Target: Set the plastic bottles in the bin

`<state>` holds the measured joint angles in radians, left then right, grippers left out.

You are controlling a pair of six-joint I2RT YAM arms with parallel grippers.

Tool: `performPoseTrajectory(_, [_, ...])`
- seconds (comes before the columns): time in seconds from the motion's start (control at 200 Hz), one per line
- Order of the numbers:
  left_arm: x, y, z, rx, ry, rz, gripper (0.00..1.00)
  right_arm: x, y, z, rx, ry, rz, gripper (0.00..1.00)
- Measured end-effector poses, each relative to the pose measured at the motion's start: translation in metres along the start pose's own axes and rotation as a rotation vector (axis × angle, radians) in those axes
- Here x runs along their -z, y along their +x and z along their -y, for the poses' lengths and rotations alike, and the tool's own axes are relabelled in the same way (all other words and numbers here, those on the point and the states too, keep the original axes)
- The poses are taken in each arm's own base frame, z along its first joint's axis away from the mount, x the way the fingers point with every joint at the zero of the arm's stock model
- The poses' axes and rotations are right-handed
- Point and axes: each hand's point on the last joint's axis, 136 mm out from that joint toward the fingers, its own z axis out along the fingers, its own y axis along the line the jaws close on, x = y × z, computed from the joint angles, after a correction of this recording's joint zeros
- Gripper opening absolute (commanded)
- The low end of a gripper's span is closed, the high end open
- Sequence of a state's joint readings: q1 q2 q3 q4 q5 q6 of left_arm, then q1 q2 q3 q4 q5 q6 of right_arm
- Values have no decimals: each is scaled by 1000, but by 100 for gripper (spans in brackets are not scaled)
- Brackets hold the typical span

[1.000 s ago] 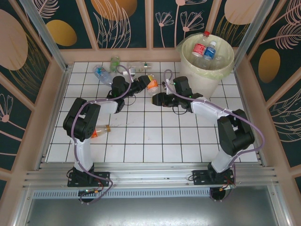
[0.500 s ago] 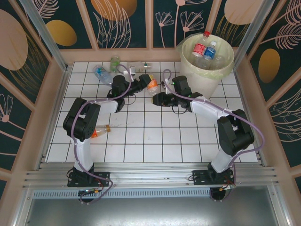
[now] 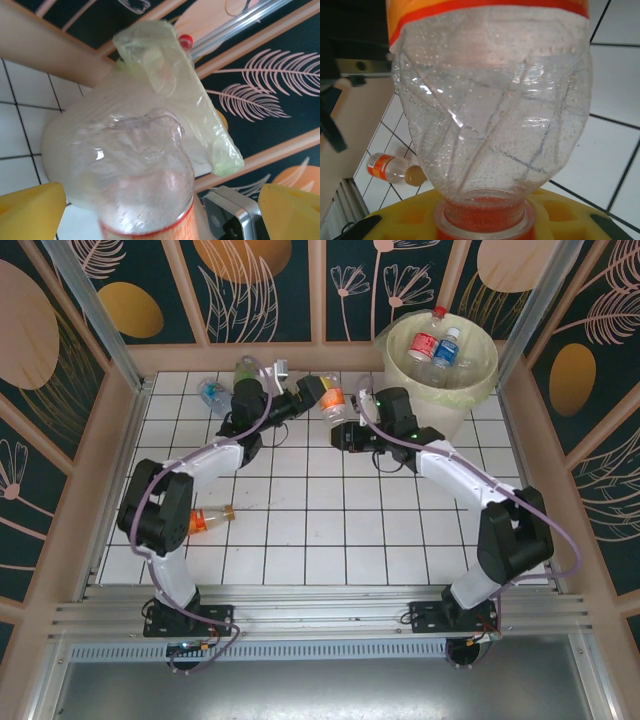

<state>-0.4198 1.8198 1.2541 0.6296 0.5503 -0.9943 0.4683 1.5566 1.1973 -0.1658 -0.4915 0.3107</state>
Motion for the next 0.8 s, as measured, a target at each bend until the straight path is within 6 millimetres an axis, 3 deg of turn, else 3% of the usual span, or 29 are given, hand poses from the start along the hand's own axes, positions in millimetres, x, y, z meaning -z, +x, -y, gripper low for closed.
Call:
performPoseTrajectory(0.125, [19, -18, 15, -44, -34, 49, 99, 28, -22, 5, 10, 32, 68, 20])
performPoseTrajectory(0.235, [39, -28, 15, -53, -58, 85, 99, 56, -44, 15, 3, 78, 133, 20])
performPoseTrajectory(0.636, [89, -30, -12, -190, -346, 118, 99, 160, -126, 55, -21, 285, 376, 21])
performPoseTrajectory(0.801, [105, -34, -34, -190, -457, 127, 99, 188, -156, 78, -52, 357, 433, 22])
